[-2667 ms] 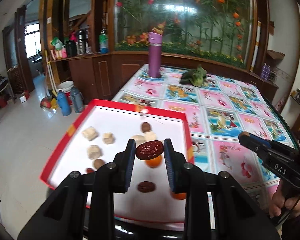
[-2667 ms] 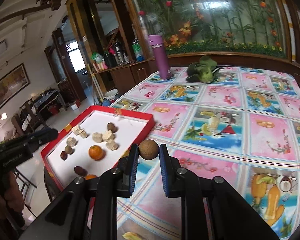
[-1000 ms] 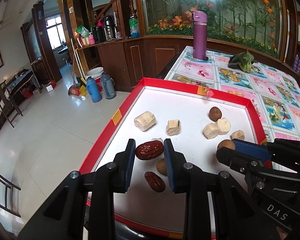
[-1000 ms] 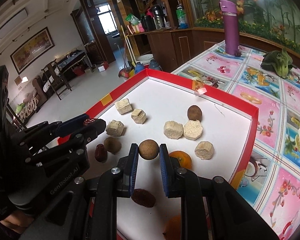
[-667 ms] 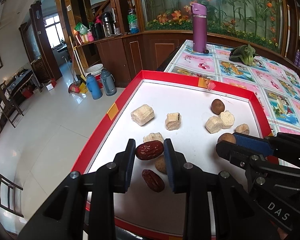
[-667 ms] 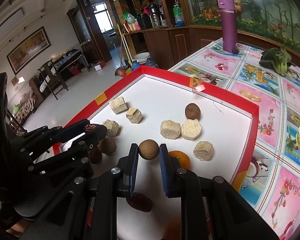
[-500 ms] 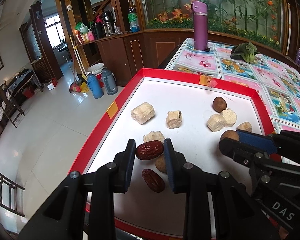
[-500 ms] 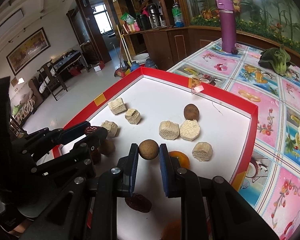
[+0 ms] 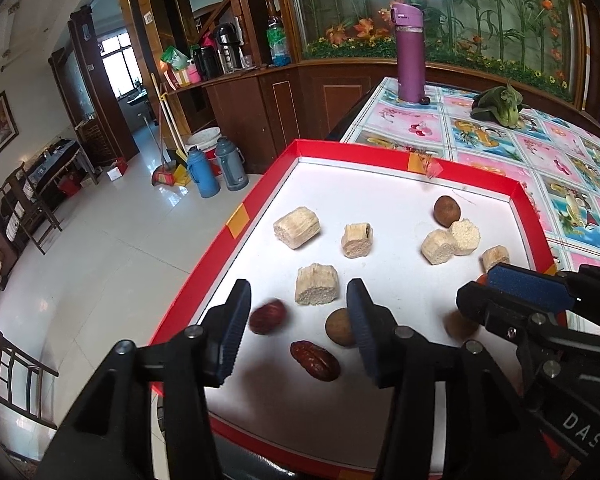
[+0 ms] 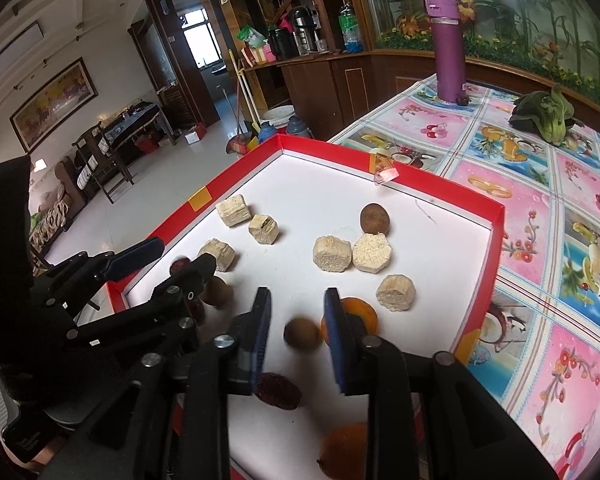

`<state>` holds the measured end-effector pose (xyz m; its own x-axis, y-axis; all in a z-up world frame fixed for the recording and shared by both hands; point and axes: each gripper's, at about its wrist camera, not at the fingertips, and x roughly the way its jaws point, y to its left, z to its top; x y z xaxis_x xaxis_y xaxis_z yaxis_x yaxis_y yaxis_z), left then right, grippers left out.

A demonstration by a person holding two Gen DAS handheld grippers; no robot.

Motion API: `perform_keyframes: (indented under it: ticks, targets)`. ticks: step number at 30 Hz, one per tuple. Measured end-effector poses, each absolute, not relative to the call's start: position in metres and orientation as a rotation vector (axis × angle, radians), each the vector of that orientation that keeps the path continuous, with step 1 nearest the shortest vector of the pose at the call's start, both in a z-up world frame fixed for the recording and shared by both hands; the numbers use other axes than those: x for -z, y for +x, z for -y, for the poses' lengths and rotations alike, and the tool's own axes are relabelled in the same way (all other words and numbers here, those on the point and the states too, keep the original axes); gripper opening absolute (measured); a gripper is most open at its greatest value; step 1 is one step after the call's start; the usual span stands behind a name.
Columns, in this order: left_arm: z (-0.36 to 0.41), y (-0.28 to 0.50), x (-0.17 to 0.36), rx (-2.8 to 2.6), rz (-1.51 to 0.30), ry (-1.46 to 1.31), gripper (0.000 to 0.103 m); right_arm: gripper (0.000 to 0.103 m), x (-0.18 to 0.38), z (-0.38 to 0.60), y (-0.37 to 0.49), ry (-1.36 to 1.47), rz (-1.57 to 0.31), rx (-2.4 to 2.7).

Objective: Organize fruits

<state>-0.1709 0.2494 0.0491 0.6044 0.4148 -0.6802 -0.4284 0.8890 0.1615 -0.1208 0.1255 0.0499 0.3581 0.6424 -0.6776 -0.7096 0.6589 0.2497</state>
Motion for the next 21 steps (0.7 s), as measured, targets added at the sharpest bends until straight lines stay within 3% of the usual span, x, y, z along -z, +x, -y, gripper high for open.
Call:
perform_keyframes:
  ticks: [7, 10, 21]
  targets:
    - [-0.242, -0.177, -0.063, -0.501, -0.754, -0.016, 0.07, 0.032, -0.061, -0.106, -0.123, -0.075, -0.777, -0.847]
    - [-0.235, -0.181, -0.07, -0.508, -0.735, -0.013, 0.084, 0.034, -0.065, -0.095, -0.122, -0.056, -0.766, -0.835]
    - [-0.211, -0.194, -0.095, -0.511, -0.682, 0.004, 0.103, 0.042, -0.077, -0.053, -0.127, -0.002, -0.721, -0.798]
